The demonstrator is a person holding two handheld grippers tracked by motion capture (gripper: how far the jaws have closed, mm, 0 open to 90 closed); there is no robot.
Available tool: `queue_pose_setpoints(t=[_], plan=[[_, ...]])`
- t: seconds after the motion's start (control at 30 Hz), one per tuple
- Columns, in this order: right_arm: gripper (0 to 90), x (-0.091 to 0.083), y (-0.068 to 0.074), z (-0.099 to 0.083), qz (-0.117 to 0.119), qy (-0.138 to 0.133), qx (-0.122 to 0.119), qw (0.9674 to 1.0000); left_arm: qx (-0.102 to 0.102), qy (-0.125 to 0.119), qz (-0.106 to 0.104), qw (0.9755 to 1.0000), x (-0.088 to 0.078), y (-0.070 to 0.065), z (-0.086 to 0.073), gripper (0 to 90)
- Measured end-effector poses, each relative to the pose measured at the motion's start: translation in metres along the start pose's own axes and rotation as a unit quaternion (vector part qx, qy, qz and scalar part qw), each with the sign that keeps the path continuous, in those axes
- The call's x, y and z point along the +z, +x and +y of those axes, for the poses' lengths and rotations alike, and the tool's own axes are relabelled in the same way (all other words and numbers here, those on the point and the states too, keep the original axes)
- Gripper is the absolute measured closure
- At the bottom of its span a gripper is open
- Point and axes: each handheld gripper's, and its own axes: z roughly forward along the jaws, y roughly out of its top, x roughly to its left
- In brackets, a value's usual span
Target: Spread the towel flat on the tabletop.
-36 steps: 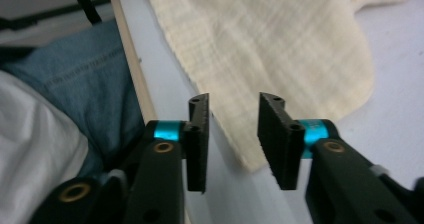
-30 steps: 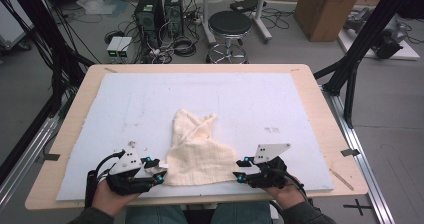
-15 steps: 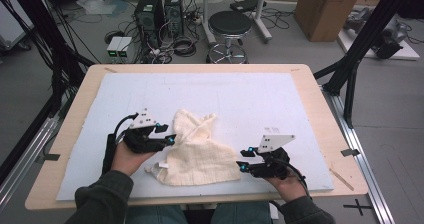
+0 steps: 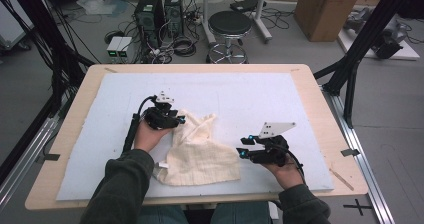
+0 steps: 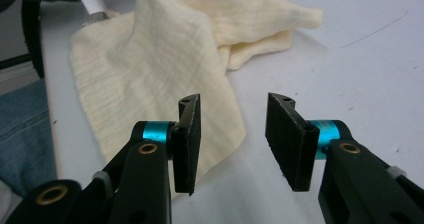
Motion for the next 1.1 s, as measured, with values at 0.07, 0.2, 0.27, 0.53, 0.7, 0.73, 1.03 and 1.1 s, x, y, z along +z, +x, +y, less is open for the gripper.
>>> queue_pose_setpoints(t=[0.07, 0.2, 0.27, 0.53, 0.7, 0.73, 1.03, 1.1], plan=[[57.6, 0.002, -0.004, 0.001, -0.003, 0.0, 0.004, 1.0, -0.005, 0.014, 0.009, 0.9998, 0.006, 0.002, -0.003, 53.4], [57.7, 0.007, -0.012, 0.004, -0.005, -0.002, 0.012, 0.9999, 0.014, 0.037, 0.012, 0.9991, 0.012, -0.001, -0.006, 56.3], [57.7, 0.01, -0.014, 0.006, -0.006, -0.001, 0.014, 0.9999, 0.027, 0.044, 0.015, 0.9986, 0.013, -0.005, -0.006, 61.0], [57.8, 0.025, -0.023, 0.018, -0.013, -0.003, 0.02, 0.9997, 0.048, 0.054, 0.031, 0.9969, 0.014, -0.009, -0.006, 86.4], [58.2, 0.039, -0.028, 0.027, -0.013, 0.002, 0.027, 0.9995, 0.057, 0.057, 0.029, 0.9963, 0.004, -0.009, -0.006, 87.5], [58.5, 0.041, -0.029, 0.029, -0.014, 0.001, 0.029, 0.9995, 0.06, 0.052, 0.031, 0.9964, -0.002, -0.01, -0.007, 87.5], [59.5, 0.063, -0.027, 0.048, -0.015, 0.01, 0.032, 0.9993, 0.079, 0.029, 0.039, 0.9957, -0.045, -0.008, -0.025, 87.5], [59.6, 0.071, -0.027, 0.052, -0.015, 0.016, 0.033, 0.9992, 0.068, 0.025, 0.04, 0.9965, -0.051, -0.004, -0.031, 87.5]])
